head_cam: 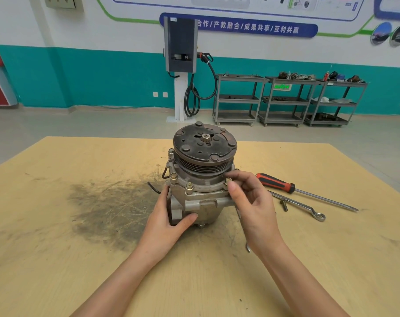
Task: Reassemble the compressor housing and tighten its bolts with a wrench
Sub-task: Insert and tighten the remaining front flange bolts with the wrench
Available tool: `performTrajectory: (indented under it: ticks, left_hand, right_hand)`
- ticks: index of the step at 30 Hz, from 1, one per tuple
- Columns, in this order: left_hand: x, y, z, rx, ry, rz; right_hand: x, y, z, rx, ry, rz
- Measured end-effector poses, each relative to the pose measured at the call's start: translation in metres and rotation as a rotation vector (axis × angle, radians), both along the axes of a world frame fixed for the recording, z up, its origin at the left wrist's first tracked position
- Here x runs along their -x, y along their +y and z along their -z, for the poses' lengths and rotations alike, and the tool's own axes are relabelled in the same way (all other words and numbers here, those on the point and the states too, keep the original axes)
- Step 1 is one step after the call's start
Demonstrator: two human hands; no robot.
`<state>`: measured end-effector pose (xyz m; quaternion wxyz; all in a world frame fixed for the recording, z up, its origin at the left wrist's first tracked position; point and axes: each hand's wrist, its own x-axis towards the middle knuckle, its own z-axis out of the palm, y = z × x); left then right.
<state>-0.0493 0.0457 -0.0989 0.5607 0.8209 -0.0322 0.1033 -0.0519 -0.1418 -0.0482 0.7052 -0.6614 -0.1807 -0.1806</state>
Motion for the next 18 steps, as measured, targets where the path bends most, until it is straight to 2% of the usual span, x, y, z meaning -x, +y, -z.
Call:
performTrajectory:
  ticks: [9,15,18]
  left_hand:
    - [-0.0006,0.0001,0.0002,0.0,-0.014,0.001]
    - [-0.0007,-0.0002,0.0006,-0.005,-0.021,0.002]
    - [-0.0009,0.0007,0.0016,-0.004,-0.021,0.004]
  right_hand:
    - [-0.0037,0.0031,0.0015,-0.037,0.005,0.047]
    - [-0.0009,-0.0022,-0.0006,0.001,0.014,-0.025]
    - [-0.0029,0.0025,-0.0014,-0.038,0.008,0.022]
